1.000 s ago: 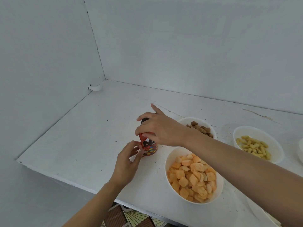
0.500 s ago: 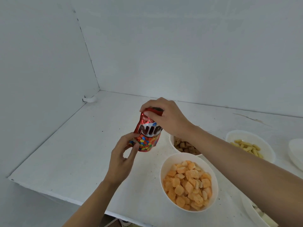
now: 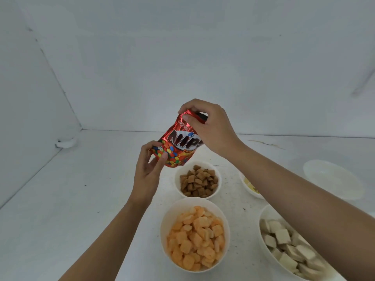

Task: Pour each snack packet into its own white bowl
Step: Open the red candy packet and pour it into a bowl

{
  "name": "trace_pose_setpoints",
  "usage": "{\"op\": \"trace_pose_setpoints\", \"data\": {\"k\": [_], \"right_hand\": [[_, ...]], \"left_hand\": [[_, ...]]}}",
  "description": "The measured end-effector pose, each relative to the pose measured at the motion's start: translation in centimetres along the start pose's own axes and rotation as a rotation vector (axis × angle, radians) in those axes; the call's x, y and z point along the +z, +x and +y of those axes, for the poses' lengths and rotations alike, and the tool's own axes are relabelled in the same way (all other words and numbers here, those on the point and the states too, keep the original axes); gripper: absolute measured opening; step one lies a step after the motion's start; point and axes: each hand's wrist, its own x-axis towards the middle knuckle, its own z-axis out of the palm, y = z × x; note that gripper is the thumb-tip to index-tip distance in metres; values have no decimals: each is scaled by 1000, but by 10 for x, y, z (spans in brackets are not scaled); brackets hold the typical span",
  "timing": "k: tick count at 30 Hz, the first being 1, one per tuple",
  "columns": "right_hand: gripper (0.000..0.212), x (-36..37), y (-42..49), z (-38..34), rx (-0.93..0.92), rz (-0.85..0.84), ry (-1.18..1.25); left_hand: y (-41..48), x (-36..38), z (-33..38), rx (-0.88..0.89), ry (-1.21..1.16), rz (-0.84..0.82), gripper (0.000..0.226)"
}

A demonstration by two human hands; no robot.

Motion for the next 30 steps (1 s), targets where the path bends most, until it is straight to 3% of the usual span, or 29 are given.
{"op": "trace_pose_setpoints", "data": {"k": [5, 18, 22, 30], "right_hand": [[12, -57, -13, 20, 21, 78, -65], [9, -231, -51, 81, 116, 11, -235], [7, -272, -64, 103, 157, 12, -231], [6, -321, -91, 150, 227, 10, -114]], "left_hand": [[14, 49, -1, -26, 9, -36, 27], [14, 210, -4, -95, -63, -16, 27], [14, 250, -11, -80, -42, -38, 16], [13, 303, -27, -68, 67, -49, 18]]}}
